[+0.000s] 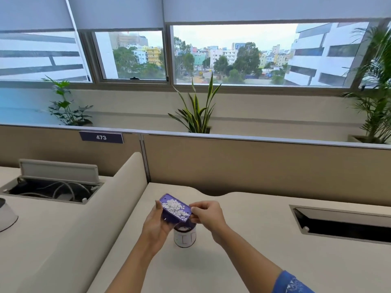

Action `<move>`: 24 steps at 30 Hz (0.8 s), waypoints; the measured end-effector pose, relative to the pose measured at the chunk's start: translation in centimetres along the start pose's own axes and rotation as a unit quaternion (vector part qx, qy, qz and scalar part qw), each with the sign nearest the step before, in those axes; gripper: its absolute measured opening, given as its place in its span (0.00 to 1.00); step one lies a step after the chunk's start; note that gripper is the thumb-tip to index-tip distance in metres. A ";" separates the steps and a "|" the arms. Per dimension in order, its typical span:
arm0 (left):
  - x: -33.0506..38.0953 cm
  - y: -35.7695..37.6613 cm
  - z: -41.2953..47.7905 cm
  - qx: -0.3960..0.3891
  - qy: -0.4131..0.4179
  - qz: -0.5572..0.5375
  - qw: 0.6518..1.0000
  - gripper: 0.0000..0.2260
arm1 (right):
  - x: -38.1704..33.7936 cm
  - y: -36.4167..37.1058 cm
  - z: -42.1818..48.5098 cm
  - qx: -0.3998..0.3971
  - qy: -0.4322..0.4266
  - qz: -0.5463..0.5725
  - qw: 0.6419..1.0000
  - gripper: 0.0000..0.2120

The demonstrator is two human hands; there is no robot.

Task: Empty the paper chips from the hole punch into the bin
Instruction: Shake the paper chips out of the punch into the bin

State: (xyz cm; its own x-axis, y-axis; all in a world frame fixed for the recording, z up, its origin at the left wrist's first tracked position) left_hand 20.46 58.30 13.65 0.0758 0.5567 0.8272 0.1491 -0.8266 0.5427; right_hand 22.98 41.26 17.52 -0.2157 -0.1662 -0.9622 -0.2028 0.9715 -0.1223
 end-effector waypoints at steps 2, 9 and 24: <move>0.4 -0.8 1.3 -0.003 0.002 0.022 1.000 0.29 | 0.0 0.4 1.5 -0.004 0.007 -0.009 1.000 0.05; 1.0 -2.4 4.4 -0.019 0.017 0.036 0.999 0.23 | 1.1 1.5 5.5 -0.009 0.030 -0.038 0.999 0.07; 0.7 -4.1 5.2 0.016 0.049 0.103 0.993 0.23 | 3.5 3.2 7.1 -0.045 0.033 -0.135 0.989 0.13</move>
State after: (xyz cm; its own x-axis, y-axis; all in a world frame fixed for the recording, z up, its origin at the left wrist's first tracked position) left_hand 25.01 62.46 11.25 0.0115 0.3642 0.9313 0.1727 -0.9180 0.3569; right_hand 28.36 45.04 12.05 -0.2033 -0.4305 -0.8794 -0.3453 0.8720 -0.3471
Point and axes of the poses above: each hand's wrist, its own z-axis towards the middle knuckle, its own y-axis out of the palm, x = y × z, the point moved 9 cm from there along z, towards the middle knuckle, and after that the axes turned 4 degrees about -x, right-handed, at the moved point
